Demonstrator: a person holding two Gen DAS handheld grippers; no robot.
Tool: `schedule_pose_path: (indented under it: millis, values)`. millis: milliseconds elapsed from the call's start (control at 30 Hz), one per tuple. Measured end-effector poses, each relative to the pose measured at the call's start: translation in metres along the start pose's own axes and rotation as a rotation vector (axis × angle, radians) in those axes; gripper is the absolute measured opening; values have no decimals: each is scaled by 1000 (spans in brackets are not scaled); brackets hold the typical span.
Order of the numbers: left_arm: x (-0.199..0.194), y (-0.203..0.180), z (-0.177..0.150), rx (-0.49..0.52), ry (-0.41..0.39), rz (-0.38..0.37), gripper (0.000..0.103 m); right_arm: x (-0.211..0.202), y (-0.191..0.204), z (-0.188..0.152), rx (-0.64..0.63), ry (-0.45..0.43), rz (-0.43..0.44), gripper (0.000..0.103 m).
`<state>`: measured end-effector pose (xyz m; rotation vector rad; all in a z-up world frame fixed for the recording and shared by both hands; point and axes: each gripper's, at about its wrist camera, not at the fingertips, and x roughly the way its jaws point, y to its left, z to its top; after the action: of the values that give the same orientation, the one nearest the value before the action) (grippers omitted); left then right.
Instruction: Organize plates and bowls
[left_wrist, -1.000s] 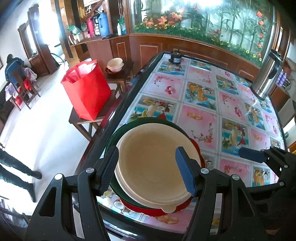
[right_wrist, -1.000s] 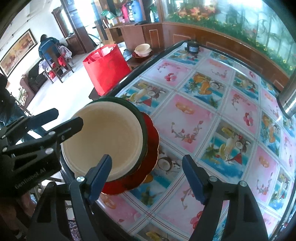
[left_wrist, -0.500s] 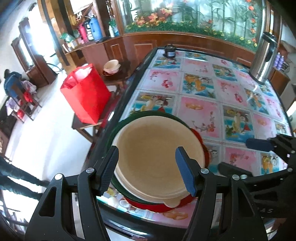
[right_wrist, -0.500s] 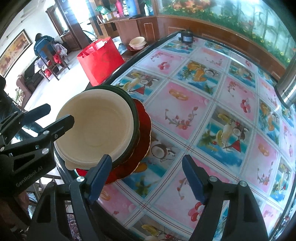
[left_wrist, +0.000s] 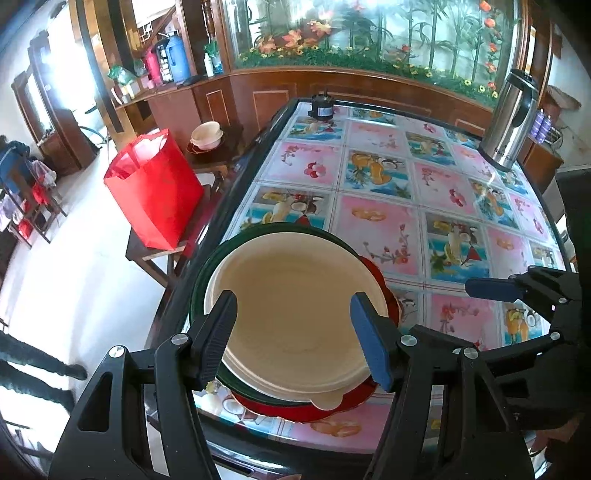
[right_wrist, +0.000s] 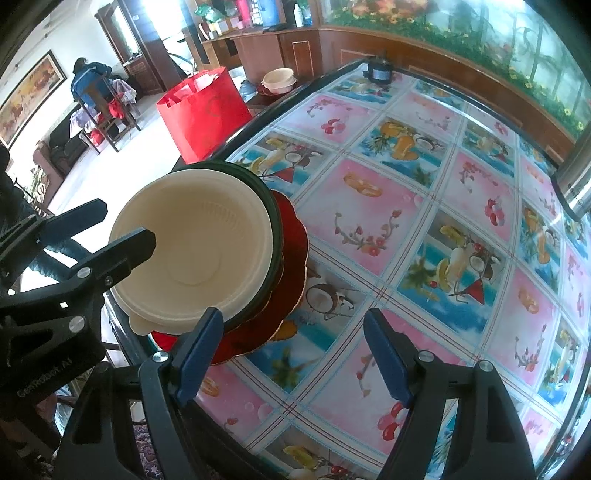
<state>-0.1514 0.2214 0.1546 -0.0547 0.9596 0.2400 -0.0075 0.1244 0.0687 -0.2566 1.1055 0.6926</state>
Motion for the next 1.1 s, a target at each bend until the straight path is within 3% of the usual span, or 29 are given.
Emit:
schedule_pose_path:
  millis: [1100]
  values:
    - [8, 6, -10, -36, 42, -34, 64, 12, 7, 0, -26, 48, 7, 79]
